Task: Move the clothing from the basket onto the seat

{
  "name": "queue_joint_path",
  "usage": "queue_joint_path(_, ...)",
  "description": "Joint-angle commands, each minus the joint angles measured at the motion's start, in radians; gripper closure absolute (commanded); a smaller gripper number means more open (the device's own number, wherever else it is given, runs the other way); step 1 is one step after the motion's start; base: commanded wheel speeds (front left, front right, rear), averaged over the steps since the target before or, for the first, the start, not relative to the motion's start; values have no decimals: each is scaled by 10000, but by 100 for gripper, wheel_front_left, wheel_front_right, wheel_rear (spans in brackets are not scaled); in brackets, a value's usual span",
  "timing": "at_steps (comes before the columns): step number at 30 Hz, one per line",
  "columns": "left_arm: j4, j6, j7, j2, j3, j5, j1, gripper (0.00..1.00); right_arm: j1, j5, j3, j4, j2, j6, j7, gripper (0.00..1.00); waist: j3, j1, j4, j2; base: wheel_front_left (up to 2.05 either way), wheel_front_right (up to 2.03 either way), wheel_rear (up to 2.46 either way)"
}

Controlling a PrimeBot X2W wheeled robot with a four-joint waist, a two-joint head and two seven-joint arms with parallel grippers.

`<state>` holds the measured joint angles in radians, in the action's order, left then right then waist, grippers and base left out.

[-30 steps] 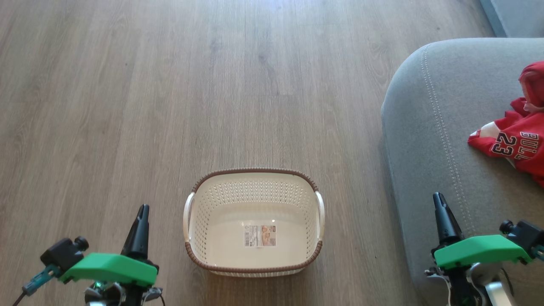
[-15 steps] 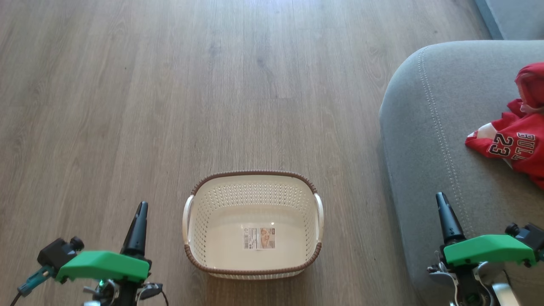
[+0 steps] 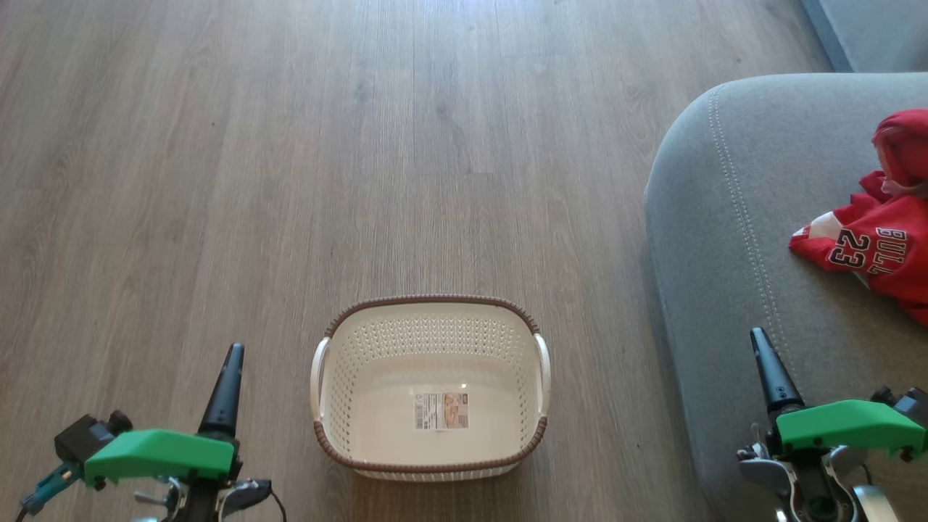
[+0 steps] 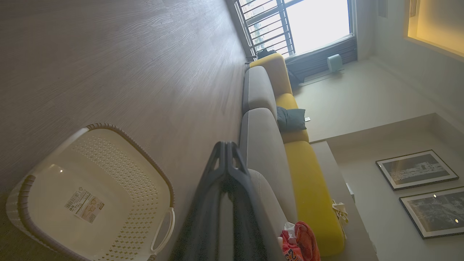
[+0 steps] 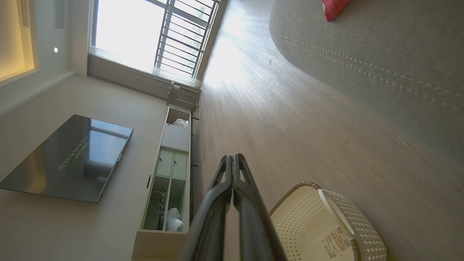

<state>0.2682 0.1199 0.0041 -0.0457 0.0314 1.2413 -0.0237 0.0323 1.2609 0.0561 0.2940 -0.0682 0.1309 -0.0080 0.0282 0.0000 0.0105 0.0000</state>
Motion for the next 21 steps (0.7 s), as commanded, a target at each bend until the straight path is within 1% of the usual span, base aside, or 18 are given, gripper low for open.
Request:
queue_joint_path(1,-297,38,118,-87,306,334,-620,100,580,335,-83,-392,-60,-1,93,100,-13,0,-6,0,0,0,0)
queue_joint_path(21,-256,80,687,-89,590,2405,-754,100,674,2384,170,-462,-23,-2,656,100,-158,0,-66,0,0,0,0)
